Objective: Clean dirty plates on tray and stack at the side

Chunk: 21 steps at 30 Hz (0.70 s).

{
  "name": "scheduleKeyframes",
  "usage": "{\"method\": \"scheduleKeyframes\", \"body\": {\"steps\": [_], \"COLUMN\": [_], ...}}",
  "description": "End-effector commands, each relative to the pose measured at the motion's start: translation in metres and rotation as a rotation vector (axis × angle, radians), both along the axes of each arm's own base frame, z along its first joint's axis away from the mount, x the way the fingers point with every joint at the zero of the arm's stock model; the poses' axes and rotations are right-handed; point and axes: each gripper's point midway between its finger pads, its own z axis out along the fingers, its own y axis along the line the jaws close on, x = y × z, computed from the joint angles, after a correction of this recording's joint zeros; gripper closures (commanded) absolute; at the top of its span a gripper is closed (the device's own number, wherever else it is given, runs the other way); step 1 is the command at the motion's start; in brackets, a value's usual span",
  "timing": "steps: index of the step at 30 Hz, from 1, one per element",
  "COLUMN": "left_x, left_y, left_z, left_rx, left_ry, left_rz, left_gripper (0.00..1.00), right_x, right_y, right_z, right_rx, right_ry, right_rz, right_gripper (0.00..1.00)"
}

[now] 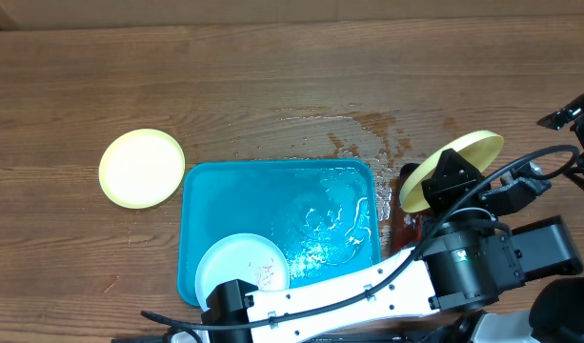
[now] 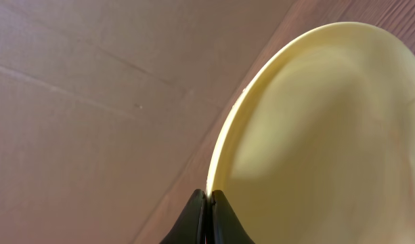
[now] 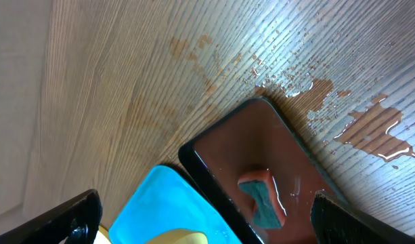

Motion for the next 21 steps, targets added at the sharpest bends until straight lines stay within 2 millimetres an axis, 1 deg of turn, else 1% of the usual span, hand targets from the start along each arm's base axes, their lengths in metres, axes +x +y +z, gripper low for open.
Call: {"method": "scheduleKeyframes", "body": {"steps": [1,3,6,9,11,14,15,16,19,21], "left_x": [-0.003,-0.006,-0.016,-0.022,-0.017,0.006,0.01,0.01,-0.002,-0.002], "left_y": [-0.004,-0.013,-0.027,-0.029,-0.024,0.001,0.006,0.006,-0.007,-0.008], "left_z": [0.001,-0.011,-0.046,-0.061,-0.061,-0.041,-0.036,-0.036,-0.054,-0.06], "left_rx": [-0.001,-0.013,-0.03,-0.076,-0.108,-0.115,-0.104,-0.096,-0.062,-0.094], "left_ry": [0.002,0.081,0.311,0.436,0.433,0.259,0.22,0.216,0.345,0.395], "left_rz": [-0.016,-0.073,-0.207,-0.231,-0.183,-0.019,0.005,0.004,-0.105,-0.11], "left_gripper": [0.96,0.96,0.96,0.96,0.96,0.96,0.96,0.96,0.96,0.96], "right_x": [0.001,0.001,0.0,0.0,0.0,0.001,0.001,0.001,0.001,0.001], "right_y": [-0.001,-0.001,0.0,0.0,0.0,0.0,-0.001,-0.001,0.0,0.0], "right_z": [0.015,0.015,0.015,0.015,0.015,0.015,0.015,0.015,0.015,0.015], "right_rx": [-0.023,-0.024,-0.022,-0.021,-0.022,-0.023,-0.023,-0.023,-0.023,-0.023], "right_ry": [-0.049,-0.049,-0.046,-0.045,-0.046,-0.048,-0.048,-0.048,-0.048,-0.047], "right_rz": [0.005,0.005,0.005,0.005,0.005,0.005,0.005,0.005,0.005,0.005], "right_gripper": [0.0,0.0,0.0,0.0,0.0,0.0,0.0,0.0,0.0,0.0]}}
